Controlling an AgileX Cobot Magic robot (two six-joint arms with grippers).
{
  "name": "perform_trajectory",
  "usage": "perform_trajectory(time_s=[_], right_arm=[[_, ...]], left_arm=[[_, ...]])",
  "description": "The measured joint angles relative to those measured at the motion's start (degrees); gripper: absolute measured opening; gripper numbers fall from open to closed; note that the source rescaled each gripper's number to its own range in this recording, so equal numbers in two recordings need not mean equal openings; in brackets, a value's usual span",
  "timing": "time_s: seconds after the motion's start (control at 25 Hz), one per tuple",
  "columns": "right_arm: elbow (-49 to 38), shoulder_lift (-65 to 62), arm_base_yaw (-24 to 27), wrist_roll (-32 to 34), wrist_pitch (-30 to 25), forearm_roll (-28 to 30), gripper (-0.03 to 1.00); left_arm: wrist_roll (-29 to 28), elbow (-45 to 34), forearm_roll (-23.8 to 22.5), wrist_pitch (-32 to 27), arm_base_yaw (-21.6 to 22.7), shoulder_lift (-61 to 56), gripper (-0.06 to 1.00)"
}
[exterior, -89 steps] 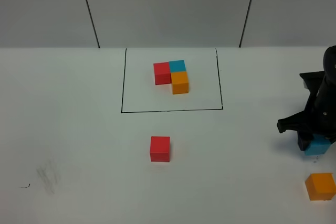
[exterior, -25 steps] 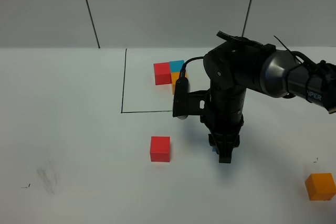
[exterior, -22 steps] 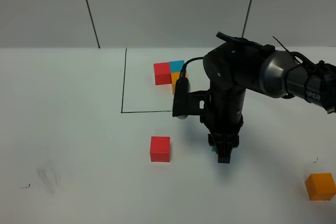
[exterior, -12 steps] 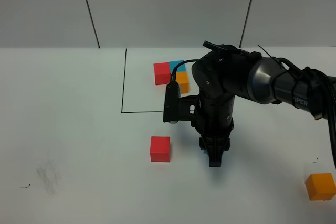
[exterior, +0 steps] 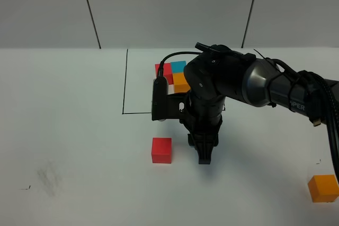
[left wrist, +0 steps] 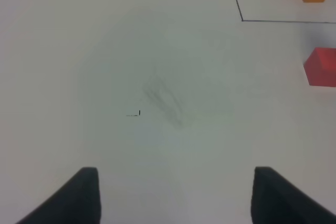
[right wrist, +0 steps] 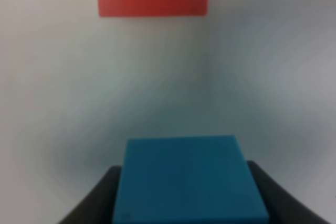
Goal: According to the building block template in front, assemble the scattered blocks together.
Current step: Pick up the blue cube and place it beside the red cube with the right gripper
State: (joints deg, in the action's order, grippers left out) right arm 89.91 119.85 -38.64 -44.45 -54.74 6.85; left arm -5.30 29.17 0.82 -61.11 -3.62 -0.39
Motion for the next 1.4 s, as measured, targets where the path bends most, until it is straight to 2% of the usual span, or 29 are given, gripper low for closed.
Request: perform_trajectory(time_s=[0.2,0.4,0.84,1.2,1.4], right_arm=[[1.4,0.1,-0.4,-2.5,-1.0,0.0,0.02],[4.5,2.1,-0.5,-4.2,-4.8,-0.1,0.02],[8.1,5.1,-2.2,-3.4,-8.0,-2.1,0.02],[8.1,6.8,-2.2,0.7,-8.0,-2.0,0.02],[8.1,6.9,-2.2,2.8,-5.0,-2.0,0.02]], left_arm=[[0.0,0.0,0.0,0.0,0.0,0.0,0.96],[0.0,0.0,0.0,0.0,0.0,0.0,0.96],[0.0,0.0,0.0,0.0,0.0,0.0,0.96],[0.0,0.0,0.0,0.0,0.0,0.0,0.96],[0.0,0.0,0.0,0.0,0.0,0.0,0.96]])
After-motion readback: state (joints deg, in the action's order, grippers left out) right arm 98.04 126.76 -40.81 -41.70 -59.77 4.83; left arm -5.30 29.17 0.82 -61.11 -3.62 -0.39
